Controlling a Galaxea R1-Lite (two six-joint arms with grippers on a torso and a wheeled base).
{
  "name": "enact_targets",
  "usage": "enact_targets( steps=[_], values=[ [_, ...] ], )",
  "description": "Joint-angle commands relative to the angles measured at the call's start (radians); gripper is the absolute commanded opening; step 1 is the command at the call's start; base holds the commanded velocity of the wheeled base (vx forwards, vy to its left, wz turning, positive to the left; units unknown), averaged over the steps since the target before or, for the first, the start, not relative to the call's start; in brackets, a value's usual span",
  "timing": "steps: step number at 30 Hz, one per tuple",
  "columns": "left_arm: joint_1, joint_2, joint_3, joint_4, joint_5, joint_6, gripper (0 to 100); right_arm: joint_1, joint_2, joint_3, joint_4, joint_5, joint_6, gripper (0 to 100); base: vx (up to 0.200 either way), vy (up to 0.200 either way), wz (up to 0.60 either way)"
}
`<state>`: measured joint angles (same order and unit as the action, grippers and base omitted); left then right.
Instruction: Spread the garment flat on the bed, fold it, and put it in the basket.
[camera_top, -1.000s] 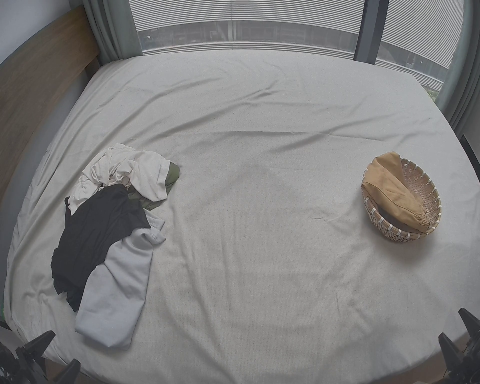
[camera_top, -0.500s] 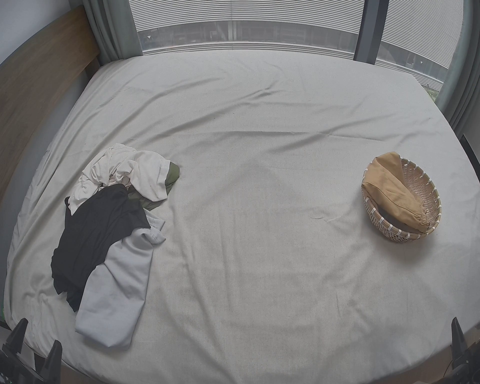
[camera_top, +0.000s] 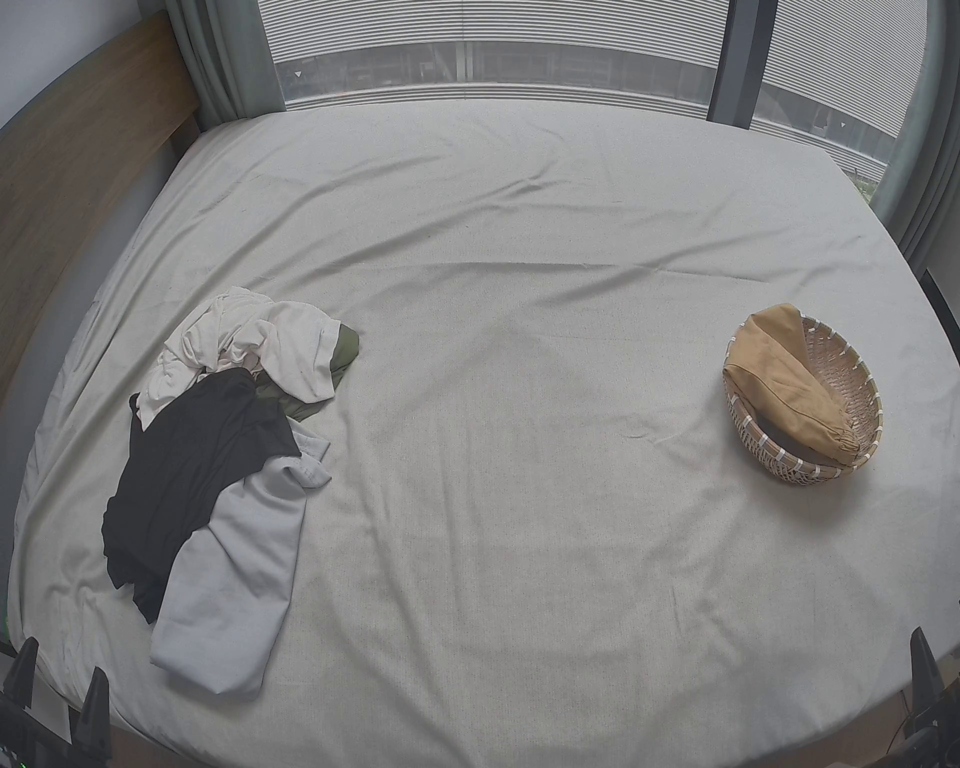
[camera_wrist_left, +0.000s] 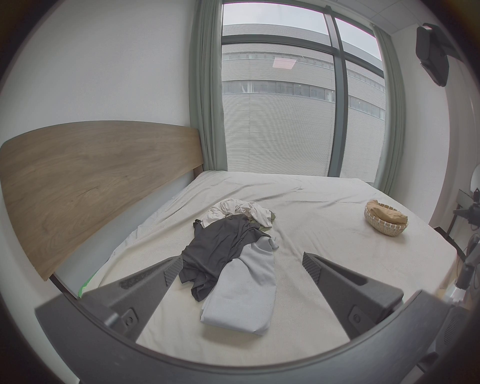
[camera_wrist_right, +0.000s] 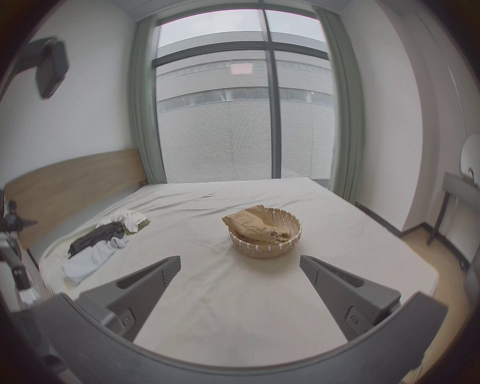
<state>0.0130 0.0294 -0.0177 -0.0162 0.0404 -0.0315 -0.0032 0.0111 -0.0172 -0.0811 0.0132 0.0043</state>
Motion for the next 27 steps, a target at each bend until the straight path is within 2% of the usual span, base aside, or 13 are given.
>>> enact_targets(
  steps=[1,3,5,6,12,18,23,26,27],
  values=[
    [-0.002,0.000,0.016,0.013,-0.010,0.019,100,-0.001,-0.011,0.017,-0.054,0.010,0.000,100,0.000,0.000,0.00],
    [-0.002,0.000,0.016,0.013,-0.013,0.022,100,0.003,-0.011,0.017,0.020,-0.007,0.016,100,0.000,0.000,0.00],
    [-0.005,-0.008,0.016,0.013,-0.013,0.022,100,0.000,-0.010,0.014,0.020,-0.012,0.065,100,0.000,0.000,0.00],
    [-0.008,-0.014,0.018,0.013,-0.013,0.022,100,0.000,-0.010,0.014,0.018,-0.018,0.063,100,0.000,0.000,0.00],
    [-0.010,-0.022,0.016,0.015,-0.013,0.022,100,0.000,-0.010,0.016,0.018,-0.021,-0.004,100,0.000,0.000,0.00],
    [-0.010,-0.022,0.016,0.013,-0.013,0.022,100,0.000,-0.010,0.016,0.018,-0.045,-0.009,100,0.000,0.000,0.00],
    [-0.010,-0.022,0.016,0.015,-0.011,0.022,100,0.002,-0.010,0.017,0.018,-0.052,-0.125,100,0.000,0.000,0.00],
    [-0.010,-0.022,0.016,0.015,-0.013,0.022,100,0.002,-0.010,0.017,0.018,-0.056,-0.121,100,0.000,0.000,0.00],
    [-0.010,-0.022,0.016,0.013,-0.011,0.018,100,0.002,-0.008,0.017,0.023,-0.119,-0.046,100,0.000,0.000,0.00]
  ],
)
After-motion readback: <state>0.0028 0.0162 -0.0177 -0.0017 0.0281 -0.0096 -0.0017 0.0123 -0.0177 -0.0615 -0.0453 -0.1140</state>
